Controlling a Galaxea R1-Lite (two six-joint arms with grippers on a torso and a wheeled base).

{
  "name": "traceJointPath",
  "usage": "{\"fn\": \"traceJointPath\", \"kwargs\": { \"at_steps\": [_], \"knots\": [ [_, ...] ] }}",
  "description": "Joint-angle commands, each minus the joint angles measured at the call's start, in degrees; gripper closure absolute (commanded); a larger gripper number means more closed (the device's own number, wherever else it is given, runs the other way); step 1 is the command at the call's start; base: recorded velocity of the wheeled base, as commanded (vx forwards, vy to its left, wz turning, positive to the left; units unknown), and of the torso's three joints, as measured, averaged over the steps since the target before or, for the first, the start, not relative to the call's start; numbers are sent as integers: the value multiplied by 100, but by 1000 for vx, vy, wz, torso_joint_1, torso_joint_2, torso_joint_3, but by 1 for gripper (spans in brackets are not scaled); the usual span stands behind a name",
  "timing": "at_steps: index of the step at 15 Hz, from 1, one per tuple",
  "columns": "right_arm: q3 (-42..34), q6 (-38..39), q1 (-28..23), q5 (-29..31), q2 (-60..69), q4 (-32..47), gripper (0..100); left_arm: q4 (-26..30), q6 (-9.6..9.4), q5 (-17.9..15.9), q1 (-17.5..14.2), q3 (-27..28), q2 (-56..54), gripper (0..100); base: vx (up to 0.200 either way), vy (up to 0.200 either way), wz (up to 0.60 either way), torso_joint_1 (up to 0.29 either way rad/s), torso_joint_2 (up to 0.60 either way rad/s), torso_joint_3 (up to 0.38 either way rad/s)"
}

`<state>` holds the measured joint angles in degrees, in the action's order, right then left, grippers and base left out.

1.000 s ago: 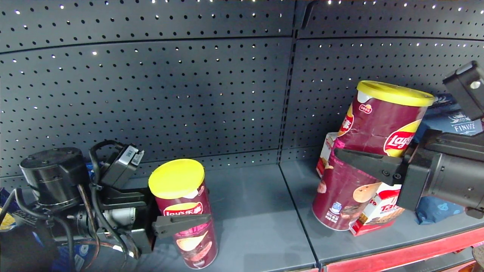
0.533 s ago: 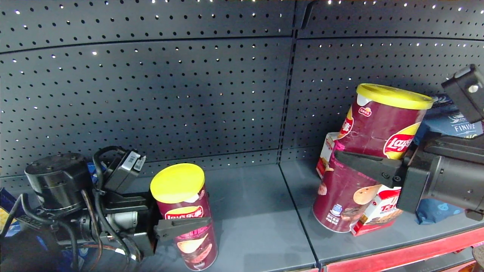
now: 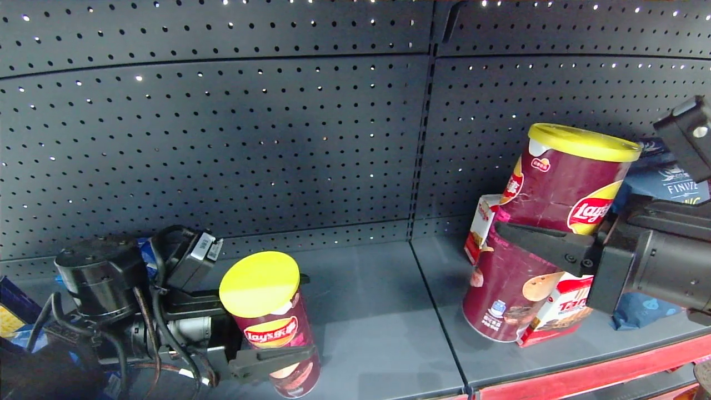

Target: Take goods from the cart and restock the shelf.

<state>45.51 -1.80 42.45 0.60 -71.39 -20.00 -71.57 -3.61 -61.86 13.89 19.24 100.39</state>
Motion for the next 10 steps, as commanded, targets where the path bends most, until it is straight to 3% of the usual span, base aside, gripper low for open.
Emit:
{"fn": "traceJointPath", "kwargs": {
  "at_steps": [1, 6, 10],
  "knots": [
    [2, -4, 0, 2, 2, -3, 100, 3, 0, -2, 0, -60, -2, 0, 0, 0, 0, 0, 0, 0],
    [11, -4, 0, 2, -7, -3, 100, 29, 141, 16, -79, -298, -696, 0, 0, 0, 0, 0, 0, 0],
    [2, -4, 9, -7, -15, -3, 100, 82, 159, 16, -518, -728, -1311, 0, 0, 0, 0, 0, 0, 0]
  ]
}}
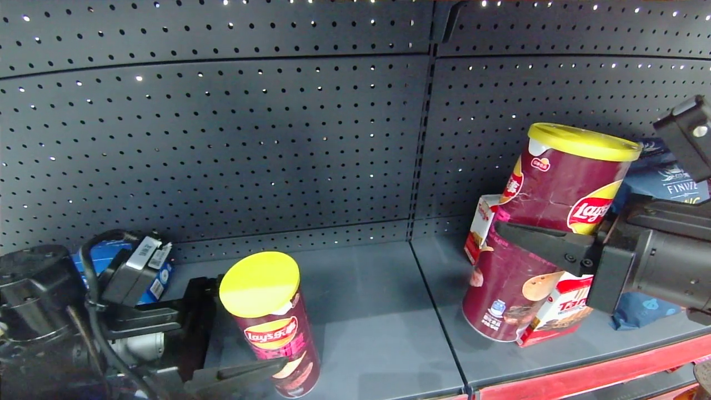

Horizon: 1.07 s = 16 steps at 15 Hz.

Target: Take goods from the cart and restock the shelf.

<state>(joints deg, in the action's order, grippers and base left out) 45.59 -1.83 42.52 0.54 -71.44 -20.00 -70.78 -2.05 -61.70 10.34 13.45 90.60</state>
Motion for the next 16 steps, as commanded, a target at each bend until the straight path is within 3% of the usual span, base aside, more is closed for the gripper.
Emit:
{"fn": "traceJointPath", "kwargs": {
  "at_steps": [1, 4, 7, 8, 10, 13, 16],
  "knots": [
    [-7, -2, 2, -1, -11, -3, 100, 3, 3, 0, -243, -237, -412, 0, 0, 0, 0, 0, 0, 0],
    [-15, -2, 2, 8, -2, -3, 100, 11, 3, 0, -586, -765, -1062, 0, 0, 0, 0, 0, 0, 0],
    [-15, -2, -7, 8, -2, -3, 100, 11, 389, 17, -867, -1037, -1721, 0, 0, 0, 0, 0, 0, 0],
    [-15, -2, 2, -1, -2, -3, 100, 11, 706, 26, -981, -1195, -2169, 0, 0, 0, 0, 0, 0, 0],
    [-15, -2, -7, -1, -2, -3, 100, 73, 917, 52, -1148, -1318, -2679, 0, 0, 0, 0, 0, 0, 0],
    [-33, -2, -7, 17, 60, -3, 100, 926, 917, 219, -1693, -1327, -3787, 0, 0, 0, 0, 0, 0, 0],
    [-147, -2, 2, 25, 183, -3, 100, 2428, 926, 1125, -1834, -1318, -5281, 0, 0, 0, 0, 0, 0, 0]
  ]
}}
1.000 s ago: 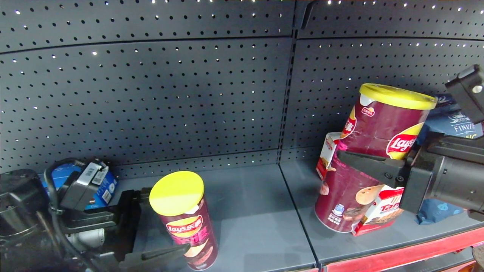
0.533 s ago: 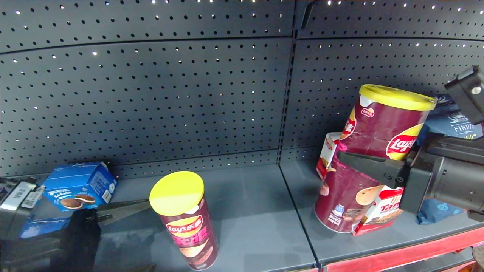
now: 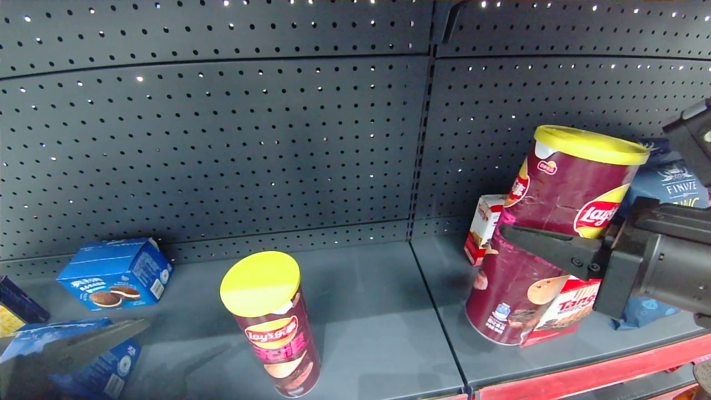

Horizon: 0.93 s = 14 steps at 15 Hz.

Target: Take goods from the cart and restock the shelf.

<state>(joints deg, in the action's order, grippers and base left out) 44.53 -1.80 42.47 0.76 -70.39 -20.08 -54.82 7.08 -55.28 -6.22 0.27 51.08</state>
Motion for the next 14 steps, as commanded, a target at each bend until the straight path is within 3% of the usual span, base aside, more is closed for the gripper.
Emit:
{"fn": "traceJointPath", "kwargs": {
  "at_steps": [1, 3, 4, 5, 6, 7, 10, 11, 12, 14],
  "knots": [
    [-76, -4, 7, 4, 122, 4, 100, 1457, 48, 835, -196, 26, -2076, 0, 0, 0, 0, 0, 0, 0],
    [-85, -4, 7, 4, 166, 4, 100, 2678, 109, 1556, -204, 123, -3438, 0, 0, 0, 0, 0, 0, 0],
    [-85, -4, 7, 4, 183, 4, 100, 3021, 109, 1714, -204, 158, -3798, 0, 0, 0, 0, 0, 0, 0],
    [-129, -4, 7, 4, 227, 13, 100, 3865, -23, 1986, -248, 210, -4642, 0, 0, 0, 0, 0, 0, 0],
    [-138, -4, 7, 4, 227, 13, 100, 3882, -84, 2048, -257, 210, -4633, 0, 0, 0, 0, 0, 0, 0],
    [-243, -4, 15, 4, 333, 13, 100, 4085, -409, 3191, -284, 325, -4528, 0, 0, 0, 0, 0, 0, 0],
    [-322, -4, 15, 4, 473, 30, 100, 4287, -532, 4272, -284, 202, -4528, 0, 0, 0, 0, 0, 0, 0],
    [-331, -4, 7, 4, 500, 30, 100, 4427, -726, 4746, -284, -27, -4528, 0, 0, 0, 0, 0, 0, 0],
    [-340, -4, 7, 4, 526, 30, 100, 4691, -823, 4975, -284, -27, -4528, 0, 0, 0, 0, 0, 0, 0],
    [-340, -4, 7, 12, 509, 30, 100, 5113, -805, 5186, -284, -27, -4528, 0, 0, 0, 0, 0, 0, 0]
  ]
}}
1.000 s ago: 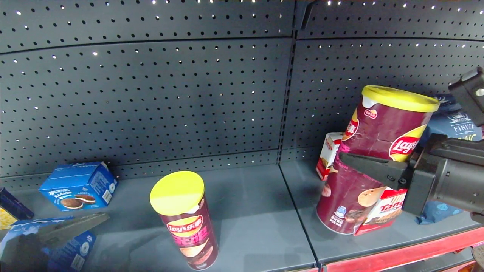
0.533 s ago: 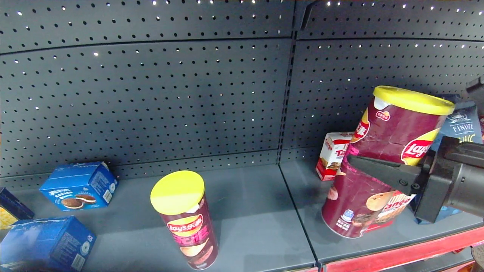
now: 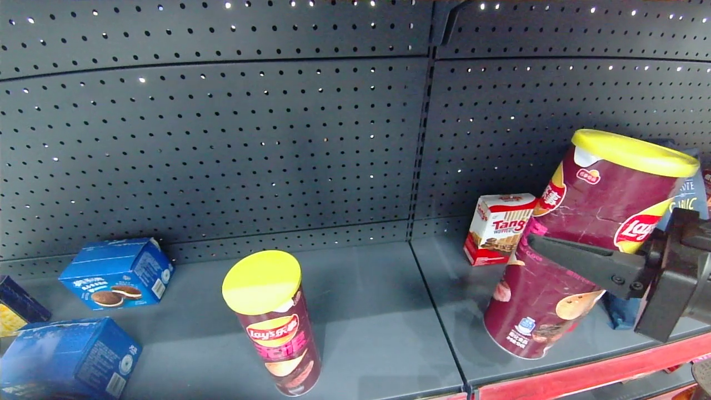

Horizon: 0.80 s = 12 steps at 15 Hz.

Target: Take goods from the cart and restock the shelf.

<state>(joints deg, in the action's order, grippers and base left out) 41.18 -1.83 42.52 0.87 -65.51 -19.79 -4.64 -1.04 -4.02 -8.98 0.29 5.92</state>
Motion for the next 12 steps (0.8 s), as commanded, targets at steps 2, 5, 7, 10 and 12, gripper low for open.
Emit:
{"fn": "traceJointPath", "kwargs": {
  "at_steps": [2, 5, 7, 10, 12],
  "knots": [
    [22, -11, 11, -7, 12, -8, 100, 113, 130, 16, -7, -29, -12, 0, 0, 0, 0, 0, 0, 0],
    [-5, -2, 11, -7, 74, -17, 100, 113, 121, -863, -7, -29, -12, 0, 0, 0, 0, 0, 0, 0],
    [13, -2, 2, -16, 118, -17, 100, 122, 165, -1004, 2, -29, -12, 0, 0, 0, 0, 0, 0, 0],
    [13, 7, 2, -16, 126, -17, 100, 113, 104, -1004, -7, -29, -12, 0, -67, 0, 0, 1, 1, 1],
    [48, 16, -7, -16, 109, -17, 100, 113, -107, -942, 2, -29, -12, 0, -200, 0, 0, 15, 2, -2]
  ]
}}
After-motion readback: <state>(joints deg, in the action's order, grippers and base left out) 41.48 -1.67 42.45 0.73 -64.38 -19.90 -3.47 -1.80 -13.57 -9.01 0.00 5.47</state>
